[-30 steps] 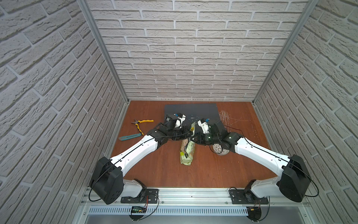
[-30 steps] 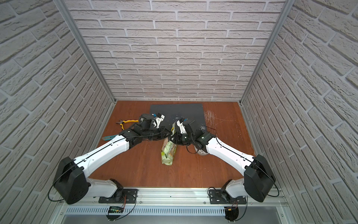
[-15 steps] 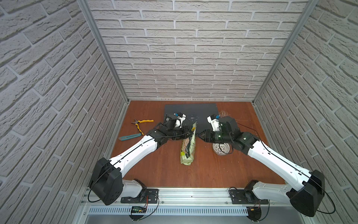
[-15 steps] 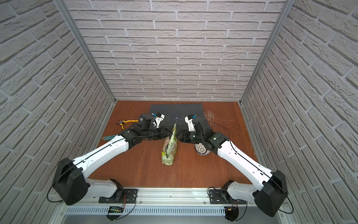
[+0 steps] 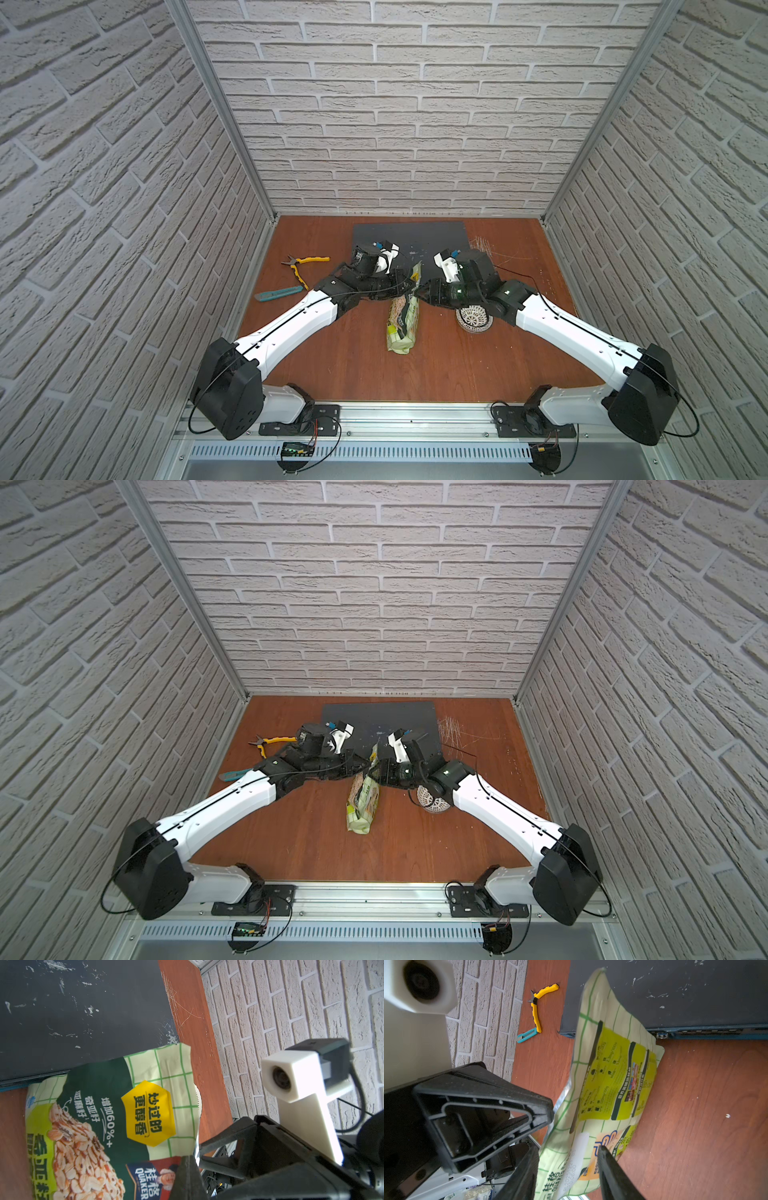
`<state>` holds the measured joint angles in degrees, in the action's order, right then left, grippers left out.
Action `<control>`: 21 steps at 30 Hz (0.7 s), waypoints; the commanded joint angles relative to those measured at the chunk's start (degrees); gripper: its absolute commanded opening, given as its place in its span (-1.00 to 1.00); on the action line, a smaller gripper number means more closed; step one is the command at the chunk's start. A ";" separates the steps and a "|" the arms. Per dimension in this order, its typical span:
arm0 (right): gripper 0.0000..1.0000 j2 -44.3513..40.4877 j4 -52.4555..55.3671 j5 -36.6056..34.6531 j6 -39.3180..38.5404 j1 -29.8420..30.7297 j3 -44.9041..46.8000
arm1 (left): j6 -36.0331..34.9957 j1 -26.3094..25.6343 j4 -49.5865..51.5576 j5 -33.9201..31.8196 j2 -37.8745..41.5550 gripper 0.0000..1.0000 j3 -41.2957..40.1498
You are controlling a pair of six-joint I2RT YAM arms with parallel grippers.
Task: Pour the oats into the breakfast bowl
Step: Open the oats bag at the center of the board.
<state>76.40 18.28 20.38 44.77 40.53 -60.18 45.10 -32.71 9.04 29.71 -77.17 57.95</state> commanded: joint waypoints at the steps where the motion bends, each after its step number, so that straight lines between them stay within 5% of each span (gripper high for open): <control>1: 0.02 0.84 -3.36 0.79 0.65 0.67 -1.08 | 0.17 -0.53 -2.29 1.05 0.54 -1.00 1.11; 14: -0.25 -0.18 0.46 -3.30 -0.74 0.82 -0.75 | -0.26 -0.54 -1.68 -0.63 0.93 -1.00 0.85; 21: -0.61 -0.80 2.89 -5.43 -1.90 0.86 -0.74 | -0.15 -0.51 -1.52 -0.97 1.01 -1.00 0.67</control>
<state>77.19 19.64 16.93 44.01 41.06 -60.18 45.10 -32.97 8.93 29.10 -77.17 57.95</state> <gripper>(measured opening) 0.208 0.057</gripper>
